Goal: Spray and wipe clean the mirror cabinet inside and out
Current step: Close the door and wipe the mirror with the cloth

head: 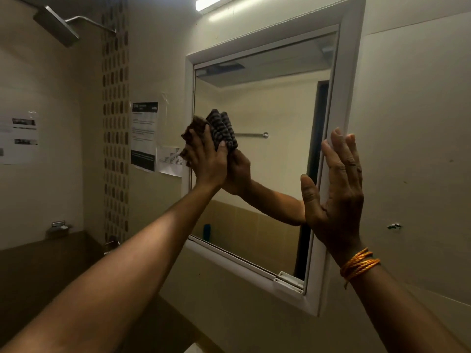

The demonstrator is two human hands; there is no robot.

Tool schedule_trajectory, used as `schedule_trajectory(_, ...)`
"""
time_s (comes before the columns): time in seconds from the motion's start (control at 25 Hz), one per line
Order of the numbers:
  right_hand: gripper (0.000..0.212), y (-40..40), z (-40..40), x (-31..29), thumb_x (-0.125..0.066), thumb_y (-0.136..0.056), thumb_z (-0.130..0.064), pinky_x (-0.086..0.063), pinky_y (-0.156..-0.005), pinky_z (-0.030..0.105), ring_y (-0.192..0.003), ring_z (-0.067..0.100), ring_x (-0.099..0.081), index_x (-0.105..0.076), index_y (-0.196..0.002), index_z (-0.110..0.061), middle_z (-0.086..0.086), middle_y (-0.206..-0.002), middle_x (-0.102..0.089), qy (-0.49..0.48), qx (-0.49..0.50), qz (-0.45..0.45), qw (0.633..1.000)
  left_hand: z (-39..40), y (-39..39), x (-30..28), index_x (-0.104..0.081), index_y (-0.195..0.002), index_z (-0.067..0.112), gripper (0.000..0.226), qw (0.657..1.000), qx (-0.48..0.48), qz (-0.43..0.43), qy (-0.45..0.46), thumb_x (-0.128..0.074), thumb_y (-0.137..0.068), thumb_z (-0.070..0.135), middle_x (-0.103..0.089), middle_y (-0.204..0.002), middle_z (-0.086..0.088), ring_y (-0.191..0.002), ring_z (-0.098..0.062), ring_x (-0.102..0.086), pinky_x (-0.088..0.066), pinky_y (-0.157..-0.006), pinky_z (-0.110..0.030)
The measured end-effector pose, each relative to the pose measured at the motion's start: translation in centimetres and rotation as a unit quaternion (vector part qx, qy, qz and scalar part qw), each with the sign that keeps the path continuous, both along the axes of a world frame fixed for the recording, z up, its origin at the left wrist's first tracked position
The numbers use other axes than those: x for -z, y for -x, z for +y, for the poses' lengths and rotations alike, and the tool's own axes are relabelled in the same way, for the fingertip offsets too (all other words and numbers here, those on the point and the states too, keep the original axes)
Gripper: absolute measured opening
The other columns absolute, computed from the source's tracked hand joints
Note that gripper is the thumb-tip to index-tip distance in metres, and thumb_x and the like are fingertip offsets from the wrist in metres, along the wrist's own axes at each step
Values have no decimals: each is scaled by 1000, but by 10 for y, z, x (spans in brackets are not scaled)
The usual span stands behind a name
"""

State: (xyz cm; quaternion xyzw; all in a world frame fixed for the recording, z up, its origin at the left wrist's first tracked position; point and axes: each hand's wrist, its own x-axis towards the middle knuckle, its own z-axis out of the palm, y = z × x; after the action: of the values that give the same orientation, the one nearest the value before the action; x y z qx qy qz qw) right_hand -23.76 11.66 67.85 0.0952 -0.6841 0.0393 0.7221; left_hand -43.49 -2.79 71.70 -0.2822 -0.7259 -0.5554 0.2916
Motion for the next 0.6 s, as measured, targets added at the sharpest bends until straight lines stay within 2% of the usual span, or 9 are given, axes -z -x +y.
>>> schedule_trajectory(0.08, 58, 0, -1, 1, -54, -96, -25, -22, -126, 45, -150, 44, -26, -45, -143, 7, 28, -156, -37, 4, -5, 0, 1000, 15, -21, 1, 6, -158, 31, 69, 995, -19, -85, -44, -18, -98, 57, 17, -165, -6, -150, -35, 17, 13, -116, -54)
schedule_trajectory(0.16, 58, -1, -1, 1, -53, -96, -25, -22, -126, 45, -151, 44, -26, -45, -144, 7, 28, -156, -37, 8, -9, -3, 1000, 23, -54, -1, 10, -157, 31, 64, 985, 3, -159, -72, -17, -103, 53, 21, -164, -7, -150, -37, 17, 12, -117, -55)
schedule_trajectory(0.24, 58, -2, -2, 2, -52, -96, -25, -22, -126, 46, -151, 44, -25, -45, -144, 7, 28, -157, -36, 11, -14, -7, 1000, 31, -97, -5, 16, -157, 19, 57, 979, 48, -178, -84, -8, -108, 39, 27, -160, -13, -148, -39, 20, 21, -114, -47)
schedule_trajectory(0.28, 58, -3, -2, 2, -51, -96, -25, -22, -126, 46, -151, 44, -25, -44, -144, 8, 28, -157, -36, 13, -18, -11, 1000, 35, -121, -3, 17, -155, 12, 55, 978, 74, -181, -73, -4, -109, 32, 29, -158, -16, -147, -40, 22, 24, -110, -41)
schedule_trajectory(0.32, 58, -3, -3, 3, -50, -97, -25, -22, -126, 47, -151, 44, -24, -44, -144, 8, 28, -157, -36, 14, -24, -13, 1000, 40, -134, 0, 17, -155, 13, 55, 979, 83, -169, -74, -5, -109, 33, 31, -157, -16, -147, -40, 23, 23, -110, -42)
schedule_trajectory(0.44, 59, -5, -3, 5, -44, -100, -29, -21, -126, 47, -152, 43, -23, -44, -144, 9, 28, -158, -34, 26, -60, -23, 998, 63, -126, 16, 13, -155, 35, 68, 990, 30, -125, -63, -18, -99, 56, 29, -161, -4, -147, -37, 24, 12, -117, -59)
schedule_trajectory(0.52, 65, -8, -2, 9, -38, -104, -41, -21, -126, 47, -153, 42, -21, -42, -146, 9, 28, -159, -32, 36, -95, -36, 994, 72, -133, 25, 13, -155, 37, 71, 993, 25, -106, -37, -17, -94, 58, 30, -161, -2, -147, -35, 25, 10, -117, -61)
schedule_trajectory(0.6, 72, -11, -3, 16, -32, -105, -49, -21, -126, 49, -153, 43, -19, -40, -146, 10, 29, -159, -31, 35, -118, -45, 991, 82, -149, 39, 13, -155, 36, 73, 999, 27, -40, -13, -16, -93, 60, 32, -160, -2, -147, -34, 27, 10, -117, -60)
